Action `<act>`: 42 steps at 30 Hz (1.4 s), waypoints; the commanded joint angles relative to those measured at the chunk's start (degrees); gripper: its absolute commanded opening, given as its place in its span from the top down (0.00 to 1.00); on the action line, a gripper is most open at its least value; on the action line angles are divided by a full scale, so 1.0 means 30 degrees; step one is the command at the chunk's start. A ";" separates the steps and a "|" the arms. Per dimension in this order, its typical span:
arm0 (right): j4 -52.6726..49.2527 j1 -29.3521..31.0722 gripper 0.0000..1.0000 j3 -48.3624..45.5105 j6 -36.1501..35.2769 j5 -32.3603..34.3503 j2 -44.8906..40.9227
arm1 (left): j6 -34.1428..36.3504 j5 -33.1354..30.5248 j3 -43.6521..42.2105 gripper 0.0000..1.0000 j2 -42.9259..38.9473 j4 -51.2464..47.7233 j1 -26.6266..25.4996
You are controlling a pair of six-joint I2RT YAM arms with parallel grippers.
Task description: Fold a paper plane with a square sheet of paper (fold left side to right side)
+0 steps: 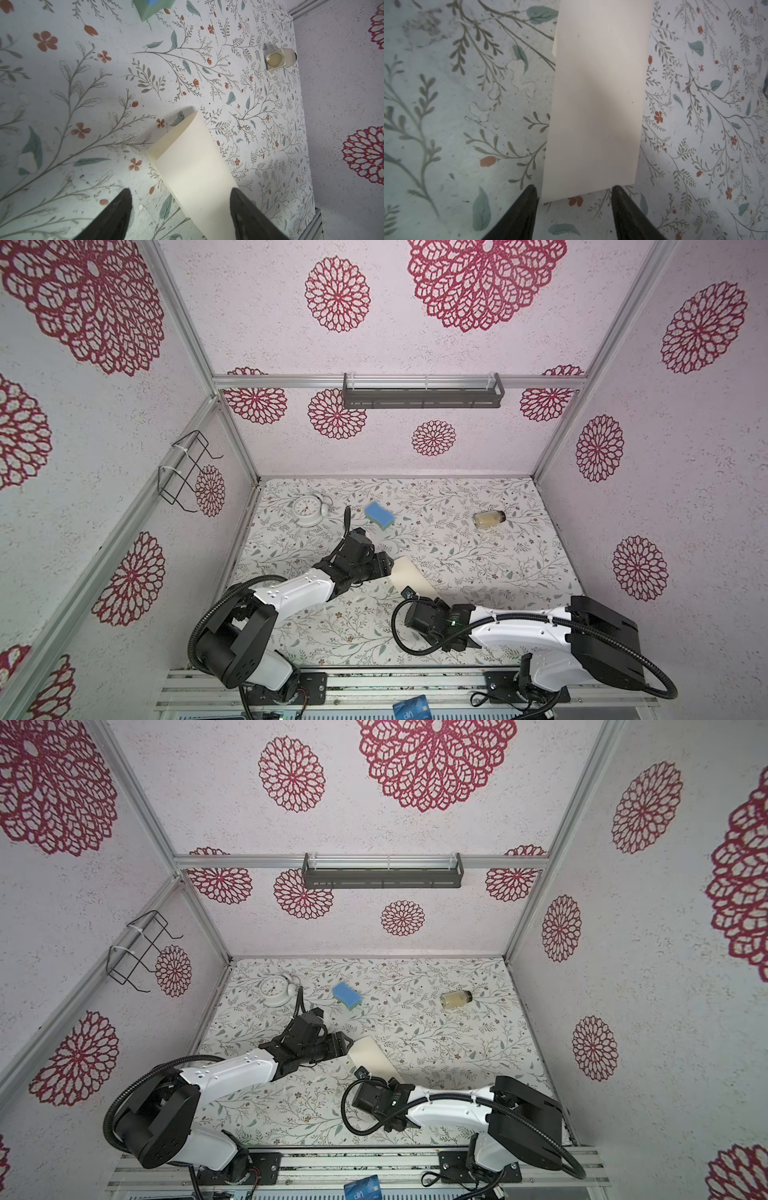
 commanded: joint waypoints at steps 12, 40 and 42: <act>0.0945 0.0166 0.46 0.1014 0.0801 0.2077 0.1809 | 0.0266 0.0227 0.0102 0.23 0.0187 0.0403 0.0134; 0.1616 0.0178 1.00 0.2403 0.2007 -0.5610 0.1535 | 0.0161 0.2102 0.1332 0.55 0.0720 0.0761 -0.0323; 0.1697 0.0164 1.00 0.2477 0.1980 -0.5946 0.1681 | -0.0074 0.2295 0.1332 0.69 0.1172 0.1137 -0.0584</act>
